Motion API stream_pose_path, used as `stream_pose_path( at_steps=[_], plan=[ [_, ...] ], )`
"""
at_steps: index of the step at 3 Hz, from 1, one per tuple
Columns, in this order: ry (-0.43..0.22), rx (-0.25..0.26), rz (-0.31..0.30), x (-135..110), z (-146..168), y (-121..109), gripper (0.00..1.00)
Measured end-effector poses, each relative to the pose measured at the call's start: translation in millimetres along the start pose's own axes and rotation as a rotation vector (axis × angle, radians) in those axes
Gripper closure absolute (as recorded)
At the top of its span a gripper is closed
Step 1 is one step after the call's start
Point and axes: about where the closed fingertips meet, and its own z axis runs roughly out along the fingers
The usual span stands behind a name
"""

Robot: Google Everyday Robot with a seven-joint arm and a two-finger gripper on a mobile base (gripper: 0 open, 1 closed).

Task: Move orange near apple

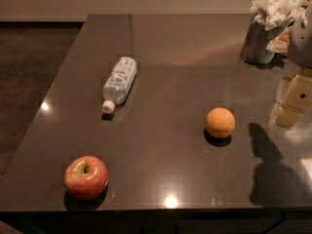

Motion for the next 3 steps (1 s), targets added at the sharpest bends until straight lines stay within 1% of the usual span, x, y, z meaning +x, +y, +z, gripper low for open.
stream_pose_path(
  at_steps=[1,2,3],
  plan=[
    [0.000,0.000,0.000,0,0,0,0.00],
    [-0.011,-0.001,0.009,-2,14,-7,0.00],
    [-0.020,-0.019,0.017,-1,41,-15,0.00]
  ],
)
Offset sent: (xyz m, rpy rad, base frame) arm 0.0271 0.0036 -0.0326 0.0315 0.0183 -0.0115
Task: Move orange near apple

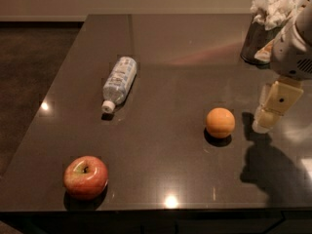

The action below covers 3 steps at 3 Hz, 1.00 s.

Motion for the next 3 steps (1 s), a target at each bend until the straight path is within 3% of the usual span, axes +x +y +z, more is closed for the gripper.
stream_pose_path(
  at_steps=[2,3],
  plan=[
    [-0.046,-0.105,-0.035,-7,56,16,0.00],
    [-0.075,-0.122,-0.080,-15,75,28,0.00]
  ],
)
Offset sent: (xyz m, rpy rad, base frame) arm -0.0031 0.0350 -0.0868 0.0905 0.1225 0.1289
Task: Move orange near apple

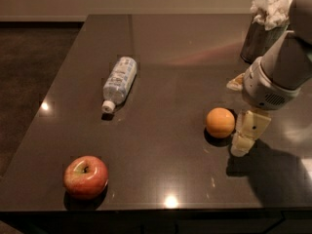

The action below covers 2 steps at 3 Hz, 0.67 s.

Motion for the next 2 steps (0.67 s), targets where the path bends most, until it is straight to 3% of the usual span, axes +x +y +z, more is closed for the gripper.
stream_pose_path(
  at_steps=[1,2],
  plan=[
    [-0.017,0.002,-0.044,-9.5,13.5,5.2,0.00],
    [-0.023,-0.003,-0.060,-15.7,21.9,7.4,0.17]
  ],
)
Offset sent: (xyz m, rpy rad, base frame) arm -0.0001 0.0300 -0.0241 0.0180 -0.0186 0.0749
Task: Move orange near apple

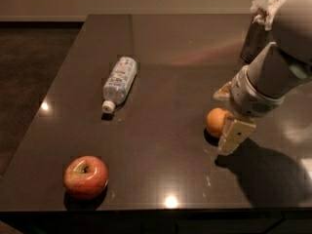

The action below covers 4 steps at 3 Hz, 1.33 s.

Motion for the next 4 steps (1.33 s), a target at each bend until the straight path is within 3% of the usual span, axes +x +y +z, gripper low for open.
stream_pose_path(
  at_steps=[2,3,4],
  plan=[
    [-0.008,-0.015,-0.023,-18,-3,5,0.64],
    [-0.044,-0.035,-0.067,-43,-8,13,0.88],
    [-0.089,-0.068,-0.148,-79,-2,33,1.00]
  ],
)
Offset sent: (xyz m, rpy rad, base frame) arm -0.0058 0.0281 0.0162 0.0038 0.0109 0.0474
